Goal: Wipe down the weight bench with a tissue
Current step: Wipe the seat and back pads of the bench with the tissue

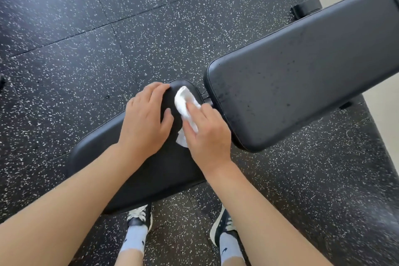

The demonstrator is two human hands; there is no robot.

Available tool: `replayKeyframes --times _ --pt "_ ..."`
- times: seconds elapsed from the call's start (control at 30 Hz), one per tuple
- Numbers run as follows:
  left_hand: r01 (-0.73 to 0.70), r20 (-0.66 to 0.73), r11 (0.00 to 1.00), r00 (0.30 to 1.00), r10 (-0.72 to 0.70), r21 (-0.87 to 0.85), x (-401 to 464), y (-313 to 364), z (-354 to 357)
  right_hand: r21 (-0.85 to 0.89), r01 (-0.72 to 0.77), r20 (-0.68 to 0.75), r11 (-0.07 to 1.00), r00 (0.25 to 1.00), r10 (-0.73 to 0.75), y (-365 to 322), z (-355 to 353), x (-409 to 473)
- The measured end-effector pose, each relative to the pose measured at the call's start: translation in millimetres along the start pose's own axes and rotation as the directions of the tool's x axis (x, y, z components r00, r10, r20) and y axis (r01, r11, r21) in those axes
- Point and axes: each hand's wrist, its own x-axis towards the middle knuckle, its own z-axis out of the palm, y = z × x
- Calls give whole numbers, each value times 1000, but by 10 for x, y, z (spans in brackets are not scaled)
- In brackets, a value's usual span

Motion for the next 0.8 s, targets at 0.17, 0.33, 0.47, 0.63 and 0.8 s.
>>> replayKeyframes --times 0.17,0.33,0.47,0.63,0.8 --pt "-87 21 996 996 86 22 439 456 190 16 -71 -33 997 997 72 397 -445 -307" --pt "-184 103 971 980 170 153 776 651 324 -32 -81 -17 996 997 80 1108 -1041 -649" --pt "-78 0 972 997 80 223 761 590 422 -52 -9 52 999 999 11 1288 -983 -626" --pt "-50 28 961 999 44 272 801 596 433 -112 -17 -103 994 995 6 982 -487 -97" --pt "-65 13 962 998 64 266 815 612 455 -90 -91 -173 992 982 75 622 -184 927"
